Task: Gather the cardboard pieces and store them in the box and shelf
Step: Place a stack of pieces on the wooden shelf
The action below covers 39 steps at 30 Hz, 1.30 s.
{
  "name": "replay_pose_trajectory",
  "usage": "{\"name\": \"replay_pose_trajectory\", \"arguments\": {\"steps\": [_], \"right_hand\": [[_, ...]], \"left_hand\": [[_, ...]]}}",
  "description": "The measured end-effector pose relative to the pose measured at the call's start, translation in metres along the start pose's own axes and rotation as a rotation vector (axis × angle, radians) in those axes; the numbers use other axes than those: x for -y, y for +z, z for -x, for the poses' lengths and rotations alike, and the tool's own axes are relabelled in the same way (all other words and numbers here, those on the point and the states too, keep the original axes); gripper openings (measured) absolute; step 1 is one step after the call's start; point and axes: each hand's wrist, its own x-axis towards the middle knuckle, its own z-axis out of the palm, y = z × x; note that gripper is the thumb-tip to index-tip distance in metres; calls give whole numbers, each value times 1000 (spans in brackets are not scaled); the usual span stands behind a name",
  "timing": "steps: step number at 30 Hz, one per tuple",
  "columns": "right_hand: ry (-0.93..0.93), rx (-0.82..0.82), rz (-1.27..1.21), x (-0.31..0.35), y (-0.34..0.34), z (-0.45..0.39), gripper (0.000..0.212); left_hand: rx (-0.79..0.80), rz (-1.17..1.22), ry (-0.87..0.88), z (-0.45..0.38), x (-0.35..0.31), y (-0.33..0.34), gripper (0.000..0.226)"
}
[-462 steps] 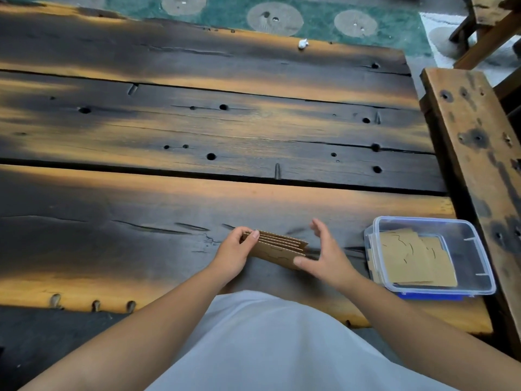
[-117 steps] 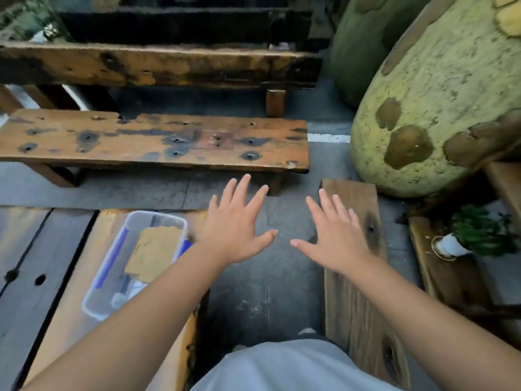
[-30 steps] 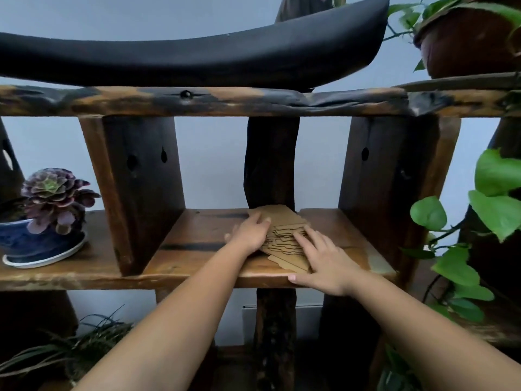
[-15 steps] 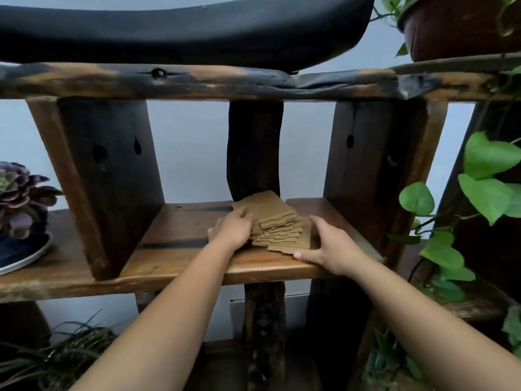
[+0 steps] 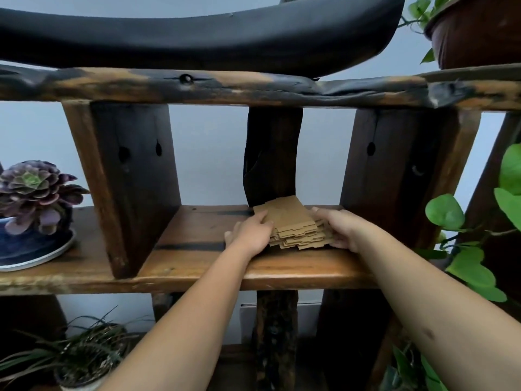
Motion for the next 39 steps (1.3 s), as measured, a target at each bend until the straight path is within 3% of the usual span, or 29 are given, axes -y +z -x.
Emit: {"name": "replay_pose_trajectory", "arguments": {"steps": [6, 9, 11, 15, 17, 21, 25, 27, 30, 32, 36, 39], "right_hand": [[130, 215, -246, 5, 19, -9, 48], [92, 212, -341, 4, 30, -4, 40], [-7, 146, -402, 1, 38, 2, 41], [-193, 62, -578, -8, 59, 16, 44], [-276, 36, -667, -10, 71, 23, 42], [-406, 64, -701, -14, 79, 29, 43], [-490, 110, -522, -17, 84, 30, 44], [-502, 39, -507, -15, 85, 31, 56], [-517, -119, -601, -14, 83, 30, 87], [-536, -222, -595, -15, 82, 33, 96], [-627, -416, -407, -17, 85, 40, 100], [-680, -363, -260, -16, 86, 40, 93]], "left_hand": [[75, -32, 61, 2, 1, 0, 55], [101, 7, 80, 2, 1, -2, 53], [115, 121, 96, 3, 0, -3, 57], [5, 510, 55, 7, 0, -7, 102], [-21, 743, 23, 8, 4, -13, 110], [28, 1160, -55, 6, 18, -21, 92], [81, 1279, 48, 10, 17, -20, 57], [59, 1218, 105, 10, 12, -29, 50], [21, 767, 257, 5, -4, -60, 51], [50, 465, 389, 3, -17, -83, 55], [177, 11, 539, -3, -35, -103, 56], [308, -80, 536, -7, -37, -101, 57]]}}
